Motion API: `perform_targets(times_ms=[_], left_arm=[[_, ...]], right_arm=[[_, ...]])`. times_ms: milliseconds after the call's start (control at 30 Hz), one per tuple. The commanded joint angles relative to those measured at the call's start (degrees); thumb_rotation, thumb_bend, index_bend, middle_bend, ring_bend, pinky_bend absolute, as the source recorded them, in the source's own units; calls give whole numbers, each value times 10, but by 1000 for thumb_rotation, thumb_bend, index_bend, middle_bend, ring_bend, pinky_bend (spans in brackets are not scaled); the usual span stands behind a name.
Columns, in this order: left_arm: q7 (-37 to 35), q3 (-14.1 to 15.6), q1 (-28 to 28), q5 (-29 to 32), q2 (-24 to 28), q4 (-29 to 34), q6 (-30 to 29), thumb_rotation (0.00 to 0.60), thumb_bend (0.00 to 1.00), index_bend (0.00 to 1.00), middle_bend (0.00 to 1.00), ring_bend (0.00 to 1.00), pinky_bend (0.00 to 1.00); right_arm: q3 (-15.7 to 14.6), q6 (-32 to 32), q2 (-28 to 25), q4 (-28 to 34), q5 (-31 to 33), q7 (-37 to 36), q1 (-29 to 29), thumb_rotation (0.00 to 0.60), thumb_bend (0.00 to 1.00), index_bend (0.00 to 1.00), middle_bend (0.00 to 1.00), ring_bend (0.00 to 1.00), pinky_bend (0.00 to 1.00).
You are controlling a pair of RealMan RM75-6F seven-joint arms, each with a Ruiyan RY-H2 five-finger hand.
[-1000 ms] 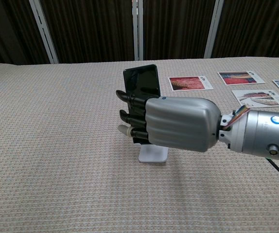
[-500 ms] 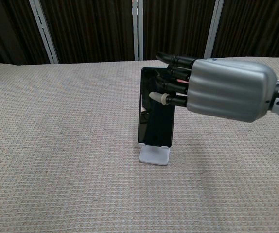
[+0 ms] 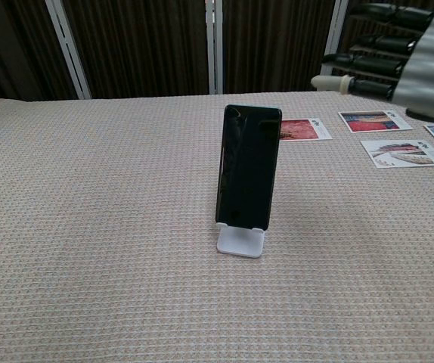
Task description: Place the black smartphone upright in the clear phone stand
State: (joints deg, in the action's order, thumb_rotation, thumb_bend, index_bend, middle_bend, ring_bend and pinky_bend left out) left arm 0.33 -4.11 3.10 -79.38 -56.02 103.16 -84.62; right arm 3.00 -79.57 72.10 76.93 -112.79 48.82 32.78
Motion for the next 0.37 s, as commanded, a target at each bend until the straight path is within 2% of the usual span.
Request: perform_targets(times_ms=[33, 167, 267, 367], left_arm=[[2, 0, 0, -14, -8, -5, -11, 600, 0, 0, 0, 0, 0], [-3, 1, -4, -37, -17, -9, -29, 600, 0, 0, 0, 0, 0], [-6, 5, -6, -49, -18, -8, -35, 600, 0, 0, 0, 0, 0], [-5, 9, -7, -59, -19, -8, -38, 600, 0, 0, 0, 0, 0]], right_arm=[[-3, -78, -8, -58, 69, -117, -68, 600, 30, 0, 7, 25, 3], [-6, -97, -12, -9, 155, -234, -128, 600, 0, 0, 0, 0, 0], [-16, -110, -24, 31, 183, -303, -160, 600, 0, 0, 0, 0, 0], [-26, -111, -34, 55, 202, -334, -182, 600, 0, 0, 0, 0, 0]])
